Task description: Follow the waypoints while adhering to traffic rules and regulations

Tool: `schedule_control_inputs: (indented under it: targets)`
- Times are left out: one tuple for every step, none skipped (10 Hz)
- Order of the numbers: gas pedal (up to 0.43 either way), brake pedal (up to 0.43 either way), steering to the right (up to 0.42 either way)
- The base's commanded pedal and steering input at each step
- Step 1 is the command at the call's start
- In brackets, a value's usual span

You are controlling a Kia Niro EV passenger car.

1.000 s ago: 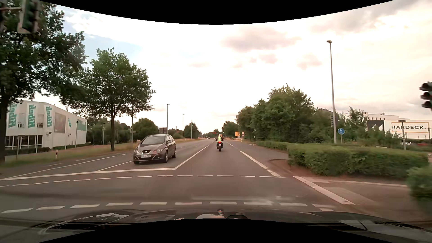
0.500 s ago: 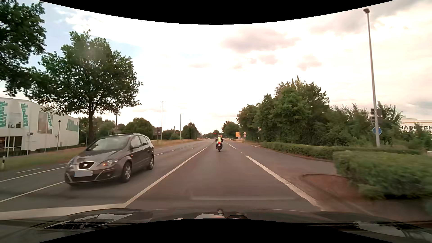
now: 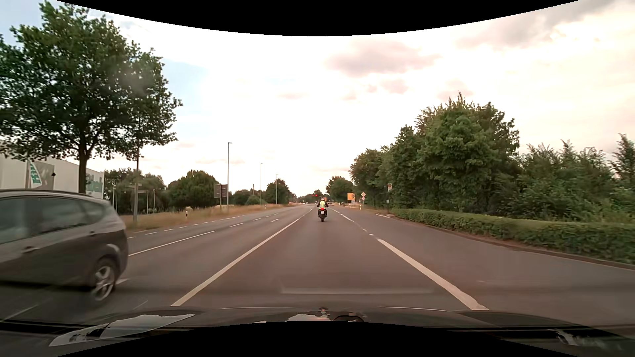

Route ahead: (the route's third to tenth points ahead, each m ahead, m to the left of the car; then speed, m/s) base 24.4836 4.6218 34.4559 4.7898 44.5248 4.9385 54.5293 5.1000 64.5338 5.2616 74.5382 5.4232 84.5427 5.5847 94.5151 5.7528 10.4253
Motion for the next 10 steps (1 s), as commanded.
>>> schedule_control_inputs:
  targets:
    - [0.228,0.0,-0.007]
    - [0.228,0.0,-0.006]
    - [0.22,0.0,-0.007]
    - [0.209,0.0,-0.006]
    - [0.197,0.0,-0.006]
    - [0.197,0.0,-0.006]
    - [0.197,0.0,-0.006]
    - [0.197,0.0,-0.006]
    - [0.189,0.0,-0.006]
    - [0.177,0.0,-0.006]
